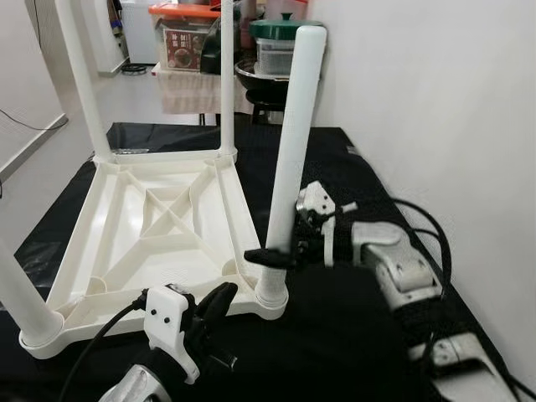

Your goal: Building children table

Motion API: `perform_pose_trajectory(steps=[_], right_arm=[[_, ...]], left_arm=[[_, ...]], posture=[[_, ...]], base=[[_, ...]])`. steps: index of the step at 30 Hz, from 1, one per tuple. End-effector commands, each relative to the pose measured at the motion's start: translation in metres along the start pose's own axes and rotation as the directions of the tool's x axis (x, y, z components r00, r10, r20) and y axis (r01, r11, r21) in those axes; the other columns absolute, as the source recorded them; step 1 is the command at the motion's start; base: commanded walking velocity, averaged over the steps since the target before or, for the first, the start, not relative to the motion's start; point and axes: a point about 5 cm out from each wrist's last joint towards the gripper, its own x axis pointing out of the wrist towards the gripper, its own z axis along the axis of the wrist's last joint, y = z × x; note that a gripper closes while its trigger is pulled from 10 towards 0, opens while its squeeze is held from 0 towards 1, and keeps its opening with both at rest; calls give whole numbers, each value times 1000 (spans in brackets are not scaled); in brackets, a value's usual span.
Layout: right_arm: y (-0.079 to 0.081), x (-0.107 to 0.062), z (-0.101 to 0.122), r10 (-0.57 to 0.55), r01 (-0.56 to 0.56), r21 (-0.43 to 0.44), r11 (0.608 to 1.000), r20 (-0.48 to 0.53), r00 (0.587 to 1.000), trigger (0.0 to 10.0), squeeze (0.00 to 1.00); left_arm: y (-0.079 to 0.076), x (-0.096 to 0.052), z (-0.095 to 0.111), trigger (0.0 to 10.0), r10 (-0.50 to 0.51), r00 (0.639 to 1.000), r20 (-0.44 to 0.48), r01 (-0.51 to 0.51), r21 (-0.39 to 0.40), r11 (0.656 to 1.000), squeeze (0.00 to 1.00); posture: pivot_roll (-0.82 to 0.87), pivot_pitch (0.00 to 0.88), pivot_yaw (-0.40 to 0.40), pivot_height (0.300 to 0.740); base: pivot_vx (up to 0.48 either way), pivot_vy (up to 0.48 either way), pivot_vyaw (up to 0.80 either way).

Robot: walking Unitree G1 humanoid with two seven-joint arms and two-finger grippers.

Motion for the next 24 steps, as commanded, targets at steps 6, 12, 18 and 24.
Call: perform_pose_trajectory(steps=[6,12,18,24], right_arm=[[-12,-13,-6,101,-100,72,992,-16,995,0,0],[-16,-19,-12,125,-125,81,989,-4,992,0,0],[-12,-28,-17,25,-26,40,999,45,999,0,0],[9,-20,-38,-281,282,40,959,-15,960,0,0]], left_arm=[[-1,1,-5,8000,3,1000,-13,-3,-1,1000,0],[-2,2,-5,8039,1,1000,-9,-1,-3,1000,0],[-3,1,-4,8078,1,1000,-8,-1,-5,1000,0],[-1,-3,-1,8078,-1,1000,-7,1,-4,1000,0]], posture=[[54,0,-108,740],[49,0,-110,740],[42,0,-106,740],[23,2,-105,740]], base=[[0,0,0],[0,0,0],[0,0,0],[0,0,0]])
